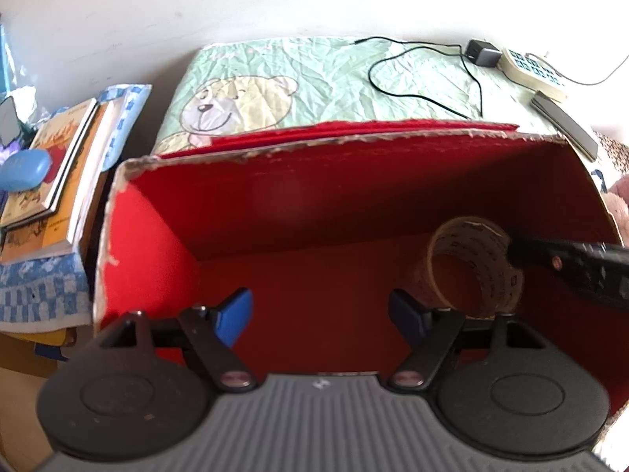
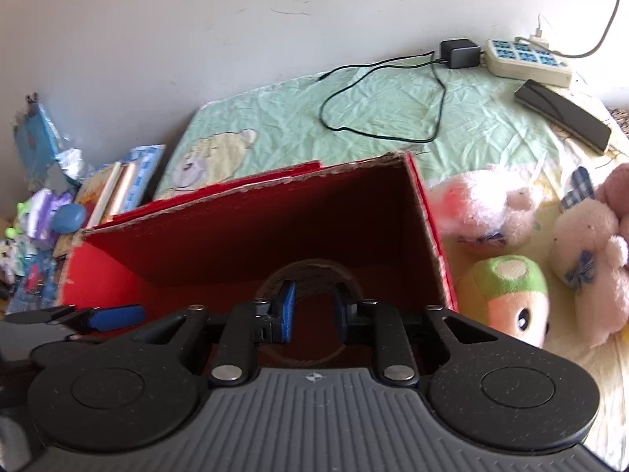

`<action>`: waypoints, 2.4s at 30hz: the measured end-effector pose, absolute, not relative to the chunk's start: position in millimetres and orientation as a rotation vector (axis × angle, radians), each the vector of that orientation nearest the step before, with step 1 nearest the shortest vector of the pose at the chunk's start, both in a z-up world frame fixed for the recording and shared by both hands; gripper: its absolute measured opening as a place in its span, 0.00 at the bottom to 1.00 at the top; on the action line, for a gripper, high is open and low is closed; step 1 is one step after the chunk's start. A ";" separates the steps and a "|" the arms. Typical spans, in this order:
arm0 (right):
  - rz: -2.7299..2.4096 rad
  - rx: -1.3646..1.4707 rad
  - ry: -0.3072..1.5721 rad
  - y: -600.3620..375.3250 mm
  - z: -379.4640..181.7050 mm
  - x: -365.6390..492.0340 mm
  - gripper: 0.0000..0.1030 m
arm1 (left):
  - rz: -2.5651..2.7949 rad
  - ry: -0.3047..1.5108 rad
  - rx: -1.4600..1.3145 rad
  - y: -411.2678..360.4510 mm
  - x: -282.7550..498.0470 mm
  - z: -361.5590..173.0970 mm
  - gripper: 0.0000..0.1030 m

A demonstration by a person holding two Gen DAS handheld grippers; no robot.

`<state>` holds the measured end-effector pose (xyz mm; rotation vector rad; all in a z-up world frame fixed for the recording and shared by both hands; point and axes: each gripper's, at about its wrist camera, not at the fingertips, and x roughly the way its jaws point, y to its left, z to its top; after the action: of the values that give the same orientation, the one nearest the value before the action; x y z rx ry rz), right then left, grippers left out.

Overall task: Organize objects
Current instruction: 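Carry the tape roll with the left gripper over the red box, then lower the tape roll into the red box and open the left gripper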

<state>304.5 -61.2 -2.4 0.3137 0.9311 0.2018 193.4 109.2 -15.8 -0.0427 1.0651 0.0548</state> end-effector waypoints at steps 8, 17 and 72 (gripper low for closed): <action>0.337 0.334 1.047 -38.9 -8.1 300.8 0.21 | 0.166 1.060 -0.073 115.2 192.1 -17.0 0.70; 0.276 0.394 1.107 -28.4 -34.4 313.7 0.20 | 0.214 1.105 0.035 103.5 196.7 -24.5 0.68; 0.219 0.463 0.820 -73.9 10.8 232.3 0.32 | 0.325 0.972 0.036 63.8 133.2 43.0 0.97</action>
<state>232.3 -73.9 10.8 0.4627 0.8201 0.2191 133.2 63.8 43.0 0.0358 0.9721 0.3248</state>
